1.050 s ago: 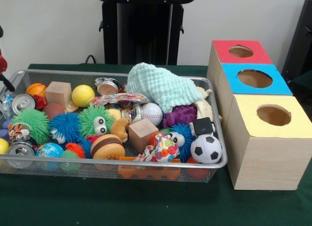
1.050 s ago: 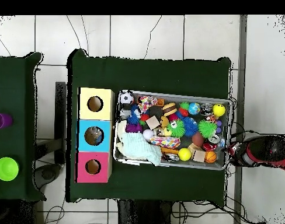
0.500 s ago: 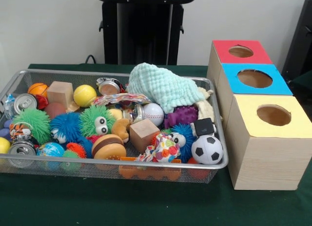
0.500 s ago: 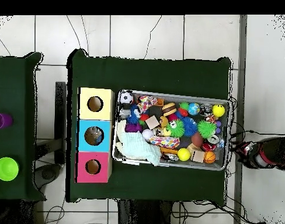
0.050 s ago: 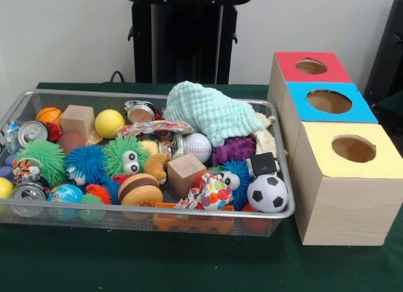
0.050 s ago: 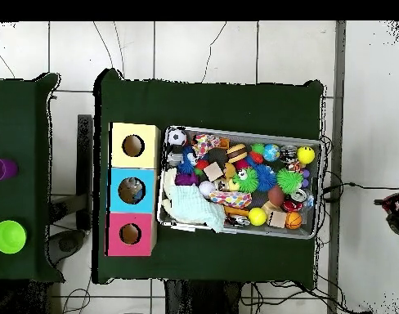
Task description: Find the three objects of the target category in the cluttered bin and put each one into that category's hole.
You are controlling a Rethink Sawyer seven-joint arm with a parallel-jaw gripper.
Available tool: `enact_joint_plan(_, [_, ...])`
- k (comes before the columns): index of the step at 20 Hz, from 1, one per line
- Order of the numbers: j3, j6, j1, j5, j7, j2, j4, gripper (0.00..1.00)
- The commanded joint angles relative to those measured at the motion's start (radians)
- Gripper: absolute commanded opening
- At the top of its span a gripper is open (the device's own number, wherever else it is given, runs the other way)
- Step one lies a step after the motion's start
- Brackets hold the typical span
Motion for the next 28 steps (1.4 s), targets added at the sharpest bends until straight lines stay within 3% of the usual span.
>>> enact_joint_plan(1, [0.012, -0.109, 0.014, -0.045, -0.214, 0.097, -0.027, 1.0])
enact_joint_plan(8, [-0.01, -0.203, 0.05, -0.055, -0.139, 0.135, -0.006, 1.0])
enact_joint_plan(12, [-0.044, -0.256, 0.106, -0.053, -0.028, 0.18, -0.021, 1.0])
enact_joint_plan(22, [-0.159, -0.328, 0.284, -0.005, 0.205, 0.279, -0.092, 1.0])
enact_joint_plan(28, [-0.246, -0.375, 0.422, 0.048, 0.393, 0.328, -0.108, 1.0])
